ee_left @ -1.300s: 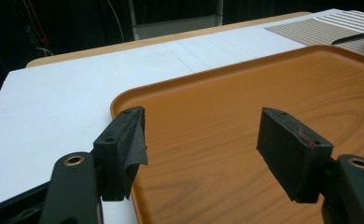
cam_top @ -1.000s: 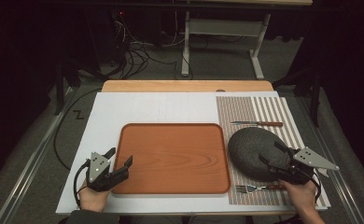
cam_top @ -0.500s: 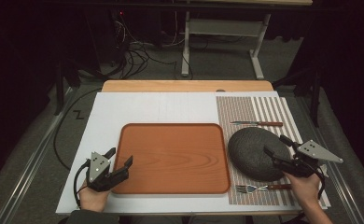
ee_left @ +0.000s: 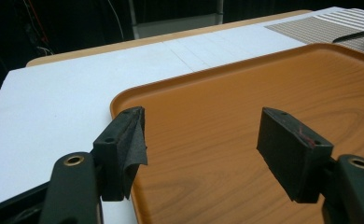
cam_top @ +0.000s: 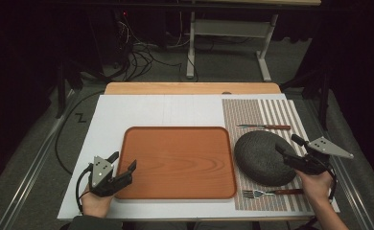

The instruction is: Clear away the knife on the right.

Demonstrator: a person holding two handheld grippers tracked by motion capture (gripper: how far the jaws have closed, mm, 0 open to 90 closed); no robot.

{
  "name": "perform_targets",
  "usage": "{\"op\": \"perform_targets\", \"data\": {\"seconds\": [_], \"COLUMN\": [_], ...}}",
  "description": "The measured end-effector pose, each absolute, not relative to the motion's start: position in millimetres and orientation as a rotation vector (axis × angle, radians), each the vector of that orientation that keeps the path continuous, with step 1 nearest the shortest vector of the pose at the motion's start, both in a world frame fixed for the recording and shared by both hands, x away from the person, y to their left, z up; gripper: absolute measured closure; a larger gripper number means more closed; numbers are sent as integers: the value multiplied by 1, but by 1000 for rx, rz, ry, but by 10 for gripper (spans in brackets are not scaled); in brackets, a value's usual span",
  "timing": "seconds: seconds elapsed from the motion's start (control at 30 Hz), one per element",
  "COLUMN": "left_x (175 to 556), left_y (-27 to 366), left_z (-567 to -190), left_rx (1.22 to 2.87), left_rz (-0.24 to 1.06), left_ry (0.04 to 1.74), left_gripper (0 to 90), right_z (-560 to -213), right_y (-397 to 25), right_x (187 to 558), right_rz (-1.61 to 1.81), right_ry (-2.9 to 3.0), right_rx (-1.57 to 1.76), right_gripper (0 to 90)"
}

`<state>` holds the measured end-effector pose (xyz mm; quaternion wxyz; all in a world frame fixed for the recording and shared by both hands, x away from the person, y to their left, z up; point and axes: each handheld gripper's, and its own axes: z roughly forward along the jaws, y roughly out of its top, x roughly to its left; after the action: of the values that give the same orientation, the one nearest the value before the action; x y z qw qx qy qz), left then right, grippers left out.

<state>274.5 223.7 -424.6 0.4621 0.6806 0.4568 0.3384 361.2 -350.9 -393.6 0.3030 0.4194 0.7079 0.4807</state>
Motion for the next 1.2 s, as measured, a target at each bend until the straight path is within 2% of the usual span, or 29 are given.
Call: {"op": "perform_targets", "data": {"seconds": [1.2], "left_x": [277], "left_y": [224], "left_z": [-425], "left_rx": [1671], "left_rz": [843], "left_ry": [1142], "left_gripper": [322], "right_z": [-380], "right_y": [-363], "right_x": [420], "right_rz": [1215], "right_ry": [1919], "right_rx": [1217], "right_gripper": [387]}}
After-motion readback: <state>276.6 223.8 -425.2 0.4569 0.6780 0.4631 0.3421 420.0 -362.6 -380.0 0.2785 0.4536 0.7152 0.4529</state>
